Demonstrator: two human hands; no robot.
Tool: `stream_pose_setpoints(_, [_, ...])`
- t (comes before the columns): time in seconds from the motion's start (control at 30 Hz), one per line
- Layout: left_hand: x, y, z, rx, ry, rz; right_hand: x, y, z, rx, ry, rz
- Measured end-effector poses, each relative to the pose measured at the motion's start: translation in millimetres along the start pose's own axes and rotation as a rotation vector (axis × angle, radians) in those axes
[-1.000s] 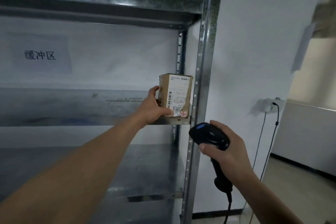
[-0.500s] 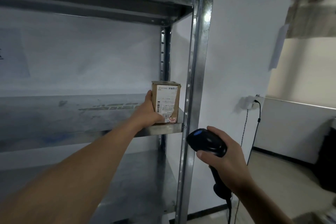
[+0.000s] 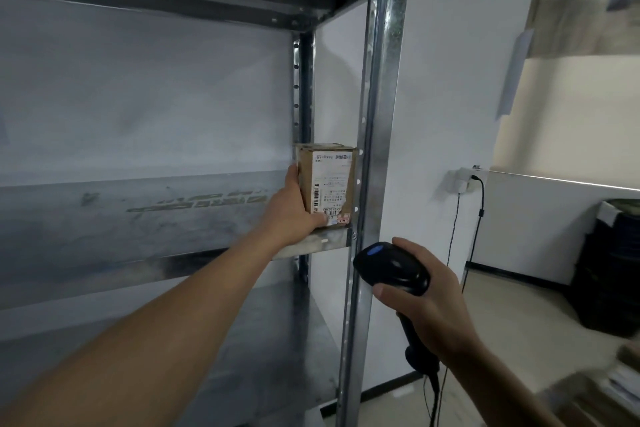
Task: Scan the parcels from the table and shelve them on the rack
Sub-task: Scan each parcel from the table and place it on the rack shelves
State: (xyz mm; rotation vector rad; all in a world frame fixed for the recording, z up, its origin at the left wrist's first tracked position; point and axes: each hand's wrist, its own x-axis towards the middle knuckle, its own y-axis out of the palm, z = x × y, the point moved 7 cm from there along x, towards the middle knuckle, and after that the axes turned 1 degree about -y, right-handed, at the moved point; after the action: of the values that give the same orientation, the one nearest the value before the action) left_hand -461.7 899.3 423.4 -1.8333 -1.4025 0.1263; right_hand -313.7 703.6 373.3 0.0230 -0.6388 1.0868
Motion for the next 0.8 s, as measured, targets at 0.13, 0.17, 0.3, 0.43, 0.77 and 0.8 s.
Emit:
stream_pose_setpoints(0.13, [-4.2,-0.8,-2.6,0.028,0.022,-0.015,-2.5,1.2,3.4,-0.002,-0.011,-0.011])
stream_pose_setpoints(0.17, [-4.7,-1.0,-2.2,0.037,0.024,-0.019,-3.1,1.0,4.0,-0.006,-0.012,-0.014])
stream_pose_setpoints(0.3, [-14.3,-6.0,-5.1,0.063,0.014,-0.026,-7.2,-2.2,3.3,-0.008,-0.013,-0.034])
stream_pose_setpoints(0.43, [-32.6,-11.6,-14.0,0.089,0.002,-0.056,-18.0,-9.9,-0.8,0.002,0.005,-0.046])
stream_pose_setpoints(0.77, [-100.0,7.8,-43.0,0.067,-0.035,-0.179,-70.6,-63.0,-4.0,0.020,0.035,-0.016])
stream_pose_setpoints(0.8, [-110.3,13.5,-49.5,0.072,-0.035,-0.171,-78.3,-72.1,-4.4,0.026,0.041,-0.014])
